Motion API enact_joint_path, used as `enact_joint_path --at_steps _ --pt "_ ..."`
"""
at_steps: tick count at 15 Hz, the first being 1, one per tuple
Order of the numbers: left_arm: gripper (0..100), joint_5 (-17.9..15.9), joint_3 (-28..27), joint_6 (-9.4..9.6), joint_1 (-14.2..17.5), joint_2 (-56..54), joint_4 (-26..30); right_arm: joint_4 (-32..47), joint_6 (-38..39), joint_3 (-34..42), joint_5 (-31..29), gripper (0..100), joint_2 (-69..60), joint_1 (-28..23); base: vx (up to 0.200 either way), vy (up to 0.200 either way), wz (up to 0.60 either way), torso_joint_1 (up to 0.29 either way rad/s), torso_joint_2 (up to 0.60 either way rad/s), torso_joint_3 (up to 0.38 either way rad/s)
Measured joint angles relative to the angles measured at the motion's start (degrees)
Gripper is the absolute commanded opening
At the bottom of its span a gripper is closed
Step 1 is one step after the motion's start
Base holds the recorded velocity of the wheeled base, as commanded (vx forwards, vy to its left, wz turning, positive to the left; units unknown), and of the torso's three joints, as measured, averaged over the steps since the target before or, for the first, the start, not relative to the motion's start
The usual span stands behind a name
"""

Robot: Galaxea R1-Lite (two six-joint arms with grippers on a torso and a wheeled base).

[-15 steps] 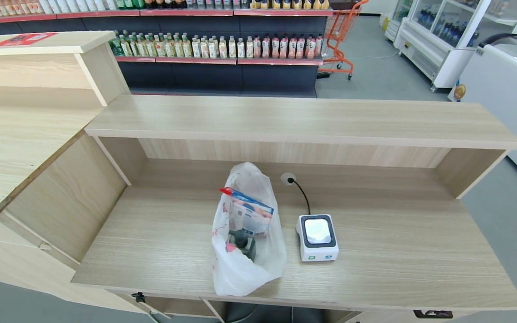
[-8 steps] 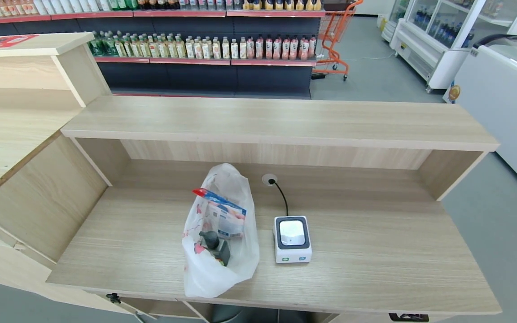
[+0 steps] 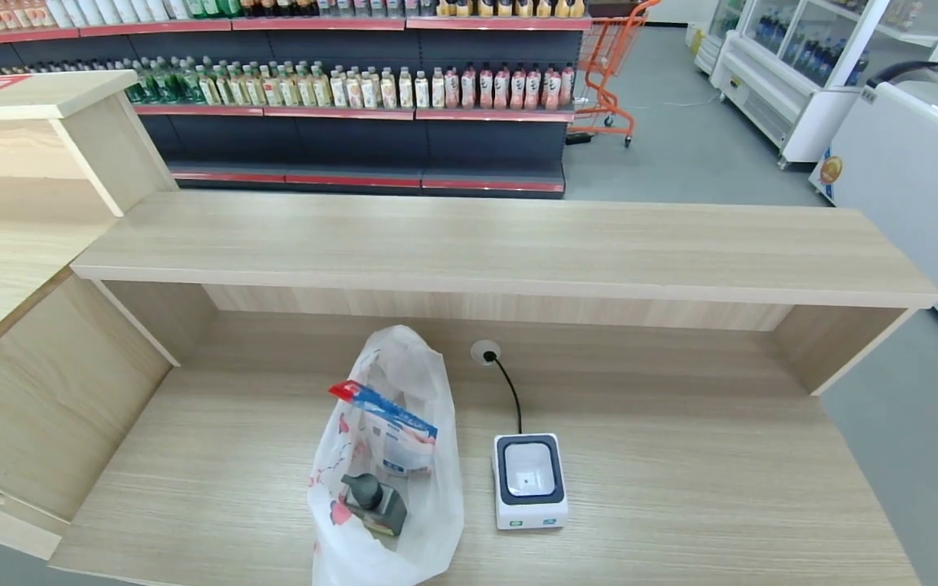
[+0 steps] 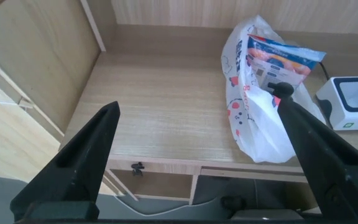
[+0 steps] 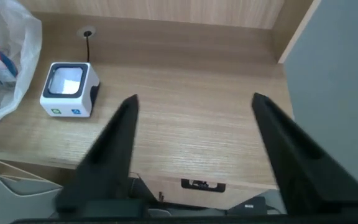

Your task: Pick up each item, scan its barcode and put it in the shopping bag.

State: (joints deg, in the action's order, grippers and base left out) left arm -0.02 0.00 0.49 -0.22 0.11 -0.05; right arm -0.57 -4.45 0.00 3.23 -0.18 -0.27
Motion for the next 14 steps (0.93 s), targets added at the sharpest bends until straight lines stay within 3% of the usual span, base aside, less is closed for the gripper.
enact_joint_path --at_steps 14 --pt "100 0.0 0.0 -0.02 0.1 0.0 0.0 0.1 1.6 0.0 -0.2 0 0.0 0.1 0.0 0.0 0.0 0.0 0.0 0.0"
